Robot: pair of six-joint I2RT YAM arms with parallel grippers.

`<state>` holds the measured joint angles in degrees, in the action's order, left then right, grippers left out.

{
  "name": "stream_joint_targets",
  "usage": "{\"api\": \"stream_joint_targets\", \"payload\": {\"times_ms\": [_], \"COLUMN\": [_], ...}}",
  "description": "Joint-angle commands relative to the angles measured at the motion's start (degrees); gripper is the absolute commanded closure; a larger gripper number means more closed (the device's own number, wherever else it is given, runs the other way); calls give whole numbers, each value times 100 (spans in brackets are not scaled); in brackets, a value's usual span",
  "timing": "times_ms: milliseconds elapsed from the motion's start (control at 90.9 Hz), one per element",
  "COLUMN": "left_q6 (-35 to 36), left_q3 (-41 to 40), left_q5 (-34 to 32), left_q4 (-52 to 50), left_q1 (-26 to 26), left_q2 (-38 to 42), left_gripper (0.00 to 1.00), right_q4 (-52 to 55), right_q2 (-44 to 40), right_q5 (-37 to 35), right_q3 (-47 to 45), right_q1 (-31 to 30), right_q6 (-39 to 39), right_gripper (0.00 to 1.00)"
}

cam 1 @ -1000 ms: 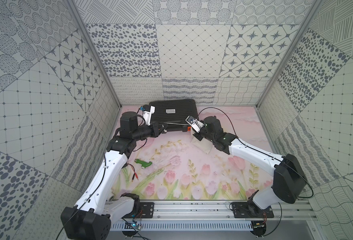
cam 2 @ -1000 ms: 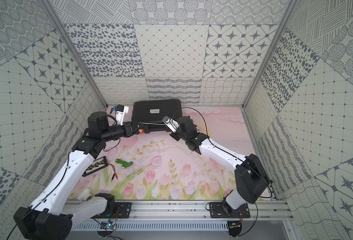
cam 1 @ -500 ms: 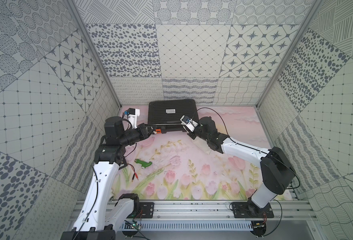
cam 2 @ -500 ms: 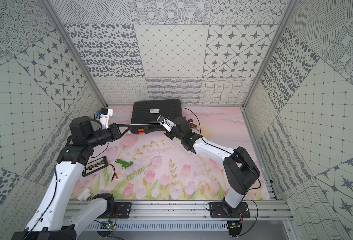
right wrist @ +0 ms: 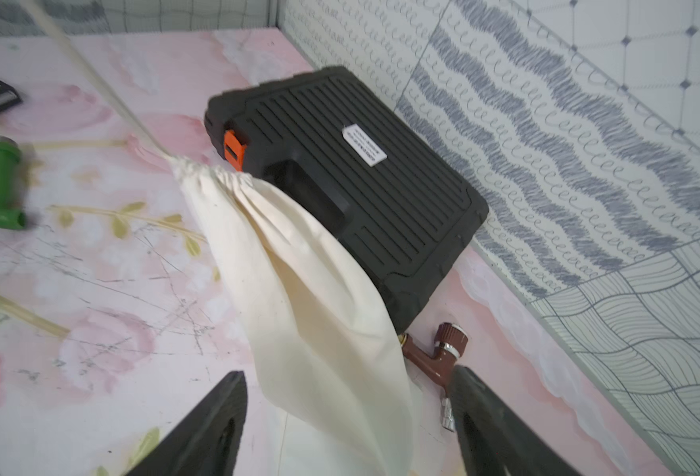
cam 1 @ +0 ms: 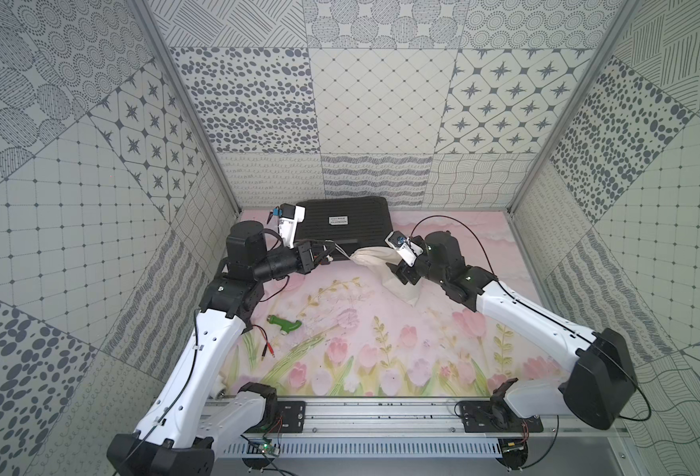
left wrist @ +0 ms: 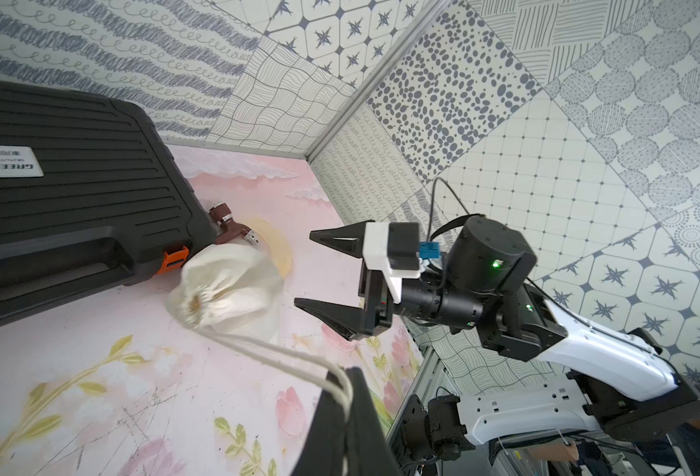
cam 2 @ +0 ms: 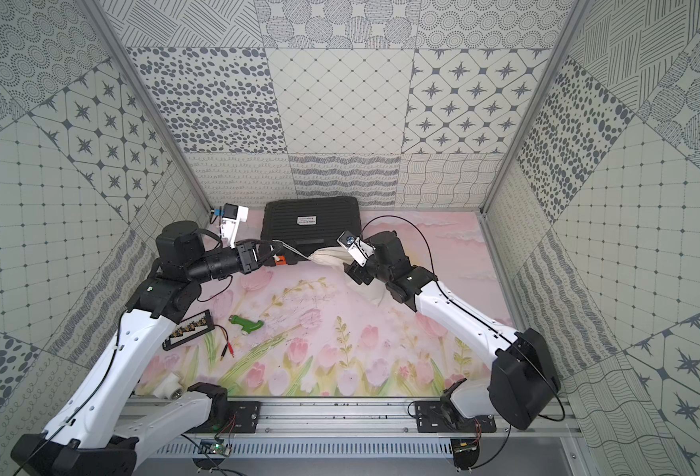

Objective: Close the soil bag
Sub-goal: Pick up the soil bag from the center of the board.

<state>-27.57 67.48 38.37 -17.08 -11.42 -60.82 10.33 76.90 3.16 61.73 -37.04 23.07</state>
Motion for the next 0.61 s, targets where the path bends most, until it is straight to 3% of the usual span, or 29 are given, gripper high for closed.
{"api": "stream_joint_targets", "payload": {"times_ms": [0, 220, 352, 484, 594], "left_q6": [710, 925, 986, 1048, 1108], "left_q3": [405, 892, 1079, 1118, 1073], "left_q5": [-483, -626, -614, -611, -573], "left_q4": [129, 59, 36, -20, -59], "left_q1": [-563, -1150, -1426, -1609, -1683], "left_q2": [-216, -503, -587, -577, -522], "left_gripper": [100, 100, 100, 100, 100], "right_q4": [127, -181, -846, -1440, -1431], "right_q2": [-351, -2, 325, 510, 496], "right_q5": [742, 1949, 2185, 1806, 1600], "right_q3": [126, 781, 918, 921, 935], "right_q1": [-119, -444, -594, -600, -577], "right_q6": [-171, -599, -987, -1264, -1272], "right_gripper": [13, 13, 17, 33, 61]}}
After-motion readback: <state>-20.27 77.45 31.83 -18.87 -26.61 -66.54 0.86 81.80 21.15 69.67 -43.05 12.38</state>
